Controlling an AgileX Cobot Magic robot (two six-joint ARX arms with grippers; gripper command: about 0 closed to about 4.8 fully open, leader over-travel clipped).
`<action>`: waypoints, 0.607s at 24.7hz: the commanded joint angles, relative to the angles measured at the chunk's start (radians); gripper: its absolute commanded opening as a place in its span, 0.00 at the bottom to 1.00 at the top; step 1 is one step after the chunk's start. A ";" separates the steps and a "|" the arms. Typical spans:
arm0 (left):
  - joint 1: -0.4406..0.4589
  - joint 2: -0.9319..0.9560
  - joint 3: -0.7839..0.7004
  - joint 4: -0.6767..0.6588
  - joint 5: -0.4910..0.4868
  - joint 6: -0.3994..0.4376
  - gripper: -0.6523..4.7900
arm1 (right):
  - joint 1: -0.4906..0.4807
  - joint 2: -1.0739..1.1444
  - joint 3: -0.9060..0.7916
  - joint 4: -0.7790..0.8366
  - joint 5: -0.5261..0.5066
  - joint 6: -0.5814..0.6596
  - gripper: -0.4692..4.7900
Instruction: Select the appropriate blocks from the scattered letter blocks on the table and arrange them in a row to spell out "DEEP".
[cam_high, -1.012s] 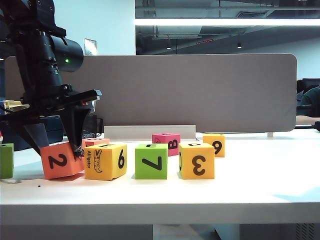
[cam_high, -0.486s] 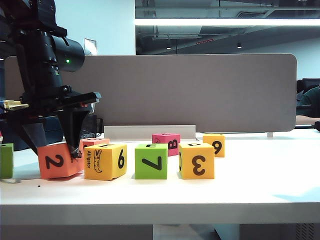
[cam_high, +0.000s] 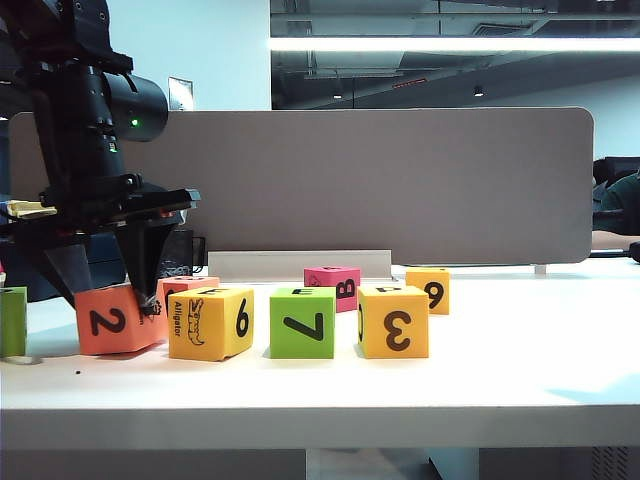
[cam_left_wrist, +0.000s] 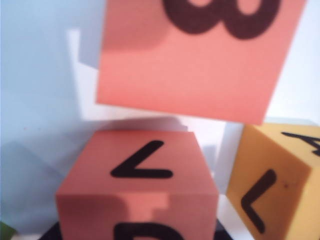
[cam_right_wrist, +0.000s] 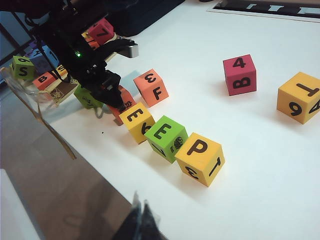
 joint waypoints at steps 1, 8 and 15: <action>0.000 -0.006 0.002 0.009 0.011 -0.002 0.64 | 0.000 -0.001 0.005 0.008 -0.004 0.000 0.09; 0.000 -0.006 0.002 0.019 0.011 0.002 0.64 | 0.000 -0.001 0.005 0.008 -0.004 0.000 0.09; 0.001 -0.006 0.002 0.032 -0.001 0.028 0.64 | 0.000 -0.001 0.005 0.008 -0.005 0.000 0.09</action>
